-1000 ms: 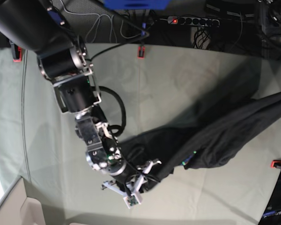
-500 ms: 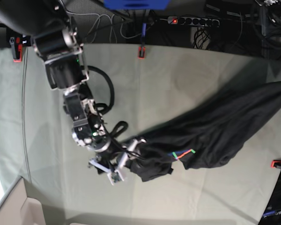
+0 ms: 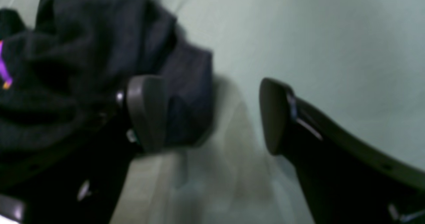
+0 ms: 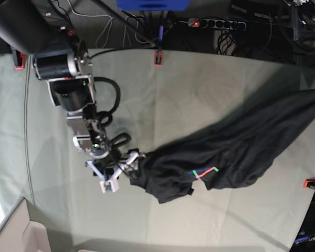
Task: Layout the t-shirt on the table in an organized manner, then fold the t-shirt properly
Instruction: 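Pull the t-shirt apart with both grippers, stretching it between them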
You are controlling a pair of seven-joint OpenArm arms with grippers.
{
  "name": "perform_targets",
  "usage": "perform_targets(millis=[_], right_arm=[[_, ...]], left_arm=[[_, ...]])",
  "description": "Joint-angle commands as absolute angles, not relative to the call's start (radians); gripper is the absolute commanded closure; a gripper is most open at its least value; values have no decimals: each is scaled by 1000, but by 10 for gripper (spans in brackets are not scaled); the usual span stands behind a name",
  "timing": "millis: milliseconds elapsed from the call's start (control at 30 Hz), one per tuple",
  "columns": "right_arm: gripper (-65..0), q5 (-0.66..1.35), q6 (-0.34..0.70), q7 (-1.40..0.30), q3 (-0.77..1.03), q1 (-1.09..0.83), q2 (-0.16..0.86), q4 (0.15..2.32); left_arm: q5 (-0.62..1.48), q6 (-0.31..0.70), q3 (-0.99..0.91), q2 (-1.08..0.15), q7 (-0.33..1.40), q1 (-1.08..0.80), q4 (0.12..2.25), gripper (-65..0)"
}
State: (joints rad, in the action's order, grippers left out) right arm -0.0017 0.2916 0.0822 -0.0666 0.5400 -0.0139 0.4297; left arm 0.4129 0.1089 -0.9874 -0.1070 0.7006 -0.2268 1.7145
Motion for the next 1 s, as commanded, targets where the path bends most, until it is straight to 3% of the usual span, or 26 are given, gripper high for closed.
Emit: perform_targets(millis=[0,133,400,533,700,967], right_arm=[[-440,5,298,113,-67,567,-21,444],[-388,5,302,113,-68,555,-35,443],[0,5,305,108,-64,545,-68,449],[0,7,305,82,-62,476,-27,570],[0,7,305,-35,-16,243,41,1013],[0,7,305,-165,186,-140,33,1649]], left_arm=[[420,111,-992,-124,679,-225,1730,-1],[420,111,-992,-124,679,-225,1725,-1],[420,111,-992,-124,679,-225,1733,-1],[420,111,-992,-131,684,-225,1765,-1],[421,111,-992,-125,688,-225,1833,-1],[423,111,-987,-76,688,-225,1908,-1]])
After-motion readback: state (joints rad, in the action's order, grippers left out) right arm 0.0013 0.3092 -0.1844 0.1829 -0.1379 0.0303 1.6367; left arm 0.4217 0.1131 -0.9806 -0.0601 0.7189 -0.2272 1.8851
